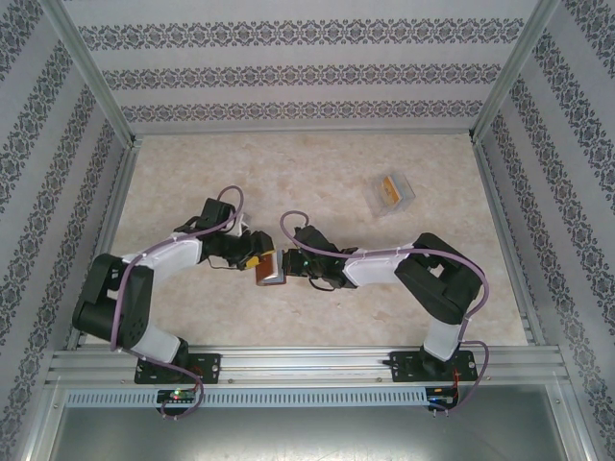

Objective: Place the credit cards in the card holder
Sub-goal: Close the card holder at the center of the table.

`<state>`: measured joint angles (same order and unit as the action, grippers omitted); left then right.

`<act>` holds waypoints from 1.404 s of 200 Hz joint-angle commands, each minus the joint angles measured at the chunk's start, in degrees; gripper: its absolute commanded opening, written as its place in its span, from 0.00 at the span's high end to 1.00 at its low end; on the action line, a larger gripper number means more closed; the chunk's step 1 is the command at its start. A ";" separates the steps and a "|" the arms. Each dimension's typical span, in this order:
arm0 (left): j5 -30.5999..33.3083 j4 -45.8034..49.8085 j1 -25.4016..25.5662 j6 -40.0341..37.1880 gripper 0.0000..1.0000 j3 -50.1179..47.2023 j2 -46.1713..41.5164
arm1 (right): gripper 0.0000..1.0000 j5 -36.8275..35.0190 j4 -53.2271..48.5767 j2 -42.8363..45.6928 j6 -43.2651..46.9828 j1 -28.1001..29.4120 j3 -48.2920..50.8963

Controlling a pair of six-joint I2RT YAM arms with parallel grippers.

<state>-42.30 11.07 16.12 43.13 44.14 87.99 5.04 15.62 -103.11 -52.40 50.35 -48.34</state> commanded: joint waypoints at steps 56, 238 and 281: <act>-0.31 -1.19 2.46 -3.64 0.43 3.88 9.46 | 0.66 -1.05 3.34 6.19 -2.91 -2.14 7.73; 7.99 14.68 8.31 -9.86 0.49 14.69 10.25 | 0.53 5.91 6.73 15.68 2.11 -10.55 12.93; 9.01 15.74 10.07 -9.32 0.49 16.90 11.92 | 0.53 6.26 7.34 15.15 2.37 -10.64 13.00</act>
<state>-34.63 24.32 24.71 34.46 59.02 98.70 10.28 21.71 -87.59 -51.46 39.88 -35.83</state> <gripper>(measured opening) 0.510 0.467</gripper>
